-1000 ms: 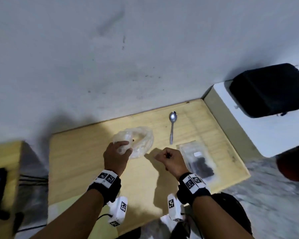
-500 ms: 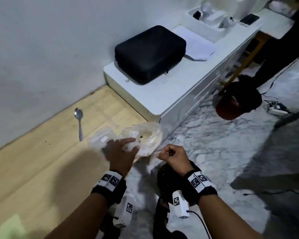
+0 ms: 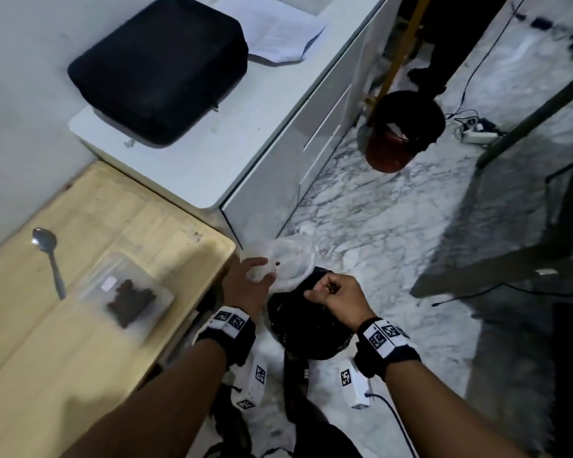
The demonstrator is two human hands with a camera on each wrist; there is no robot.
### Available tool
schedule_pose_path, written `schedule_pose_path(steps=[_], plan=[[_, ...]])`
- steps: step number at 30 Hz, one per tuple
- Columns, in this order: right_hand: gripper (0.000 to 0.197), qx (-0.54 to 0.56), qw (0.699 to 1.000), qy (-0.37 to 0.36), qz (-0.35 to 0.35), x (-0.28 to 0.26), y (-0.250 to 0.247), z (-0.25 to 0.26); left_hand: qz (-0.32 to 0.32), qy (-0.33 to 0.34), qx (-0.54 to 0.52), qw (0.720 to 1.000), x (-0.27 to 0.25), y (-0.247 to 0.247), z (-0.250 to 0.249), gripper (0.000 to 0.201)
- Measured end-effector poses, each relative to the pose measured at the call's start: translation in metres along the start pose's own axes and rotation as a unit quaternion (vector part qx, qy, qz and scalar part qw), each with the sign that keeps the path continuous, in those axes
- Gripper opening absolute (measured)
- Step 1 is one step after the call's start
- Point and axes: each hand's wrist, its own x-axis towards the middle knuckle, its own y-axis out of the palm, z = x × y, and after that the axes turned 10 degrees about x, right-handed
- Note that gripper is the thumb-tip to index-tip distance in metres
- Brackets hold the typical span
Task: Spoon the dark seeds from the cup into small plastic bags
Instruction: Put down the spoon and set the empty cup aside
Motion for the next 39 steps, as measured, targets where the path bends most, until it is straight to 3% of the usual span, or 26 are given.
schedule_pose_path(steps=[9, 16, 20, 23, 31, 39], plan=[[0.029, -0.002, 0.997, 0.078, -0.029, 0.021, -0.009, -0.076, 0.067, -0.066, 0.011, 0.996, 0.026, 0.063, 0.029, 0.024], [0.019, -0.015, 0.979, 0.188, -0.074, 0.051, -0.014, -0.155, 0.069, -0.064, -0.014, 0.995, 0.039, 0.124, 0.06, 0.023], [0.006, 0.075, 0.955, 0.262, -0.116, 0.064, -0.021, -0.18, 0.071, -0.096, -0.008, 0.993, 0.038, 0.137, 0.075, 0.026], [0.017, 0.147, 0.934, 0.296, -0.139, 0.072, -0.027, -0.192, 0.063, -0.111, 0.017, 0.992, 0.037, 0.137, 0.082, 0.027], [0.046, 0.128, 0.945, 0.277, -0.119, 0.076, -0.029, -0.195, 0.052, -0.113, 0.016, 0.992, 0.034, 0.137, 0.085, 0.027], [0.047, 0.121, 0.944, 0.28, -0.129, 0.072, -0.04, -0.187, 0.072, -0.114, 0.007, 0.991, 0.028, 0.14, 0.081, 0.028]])
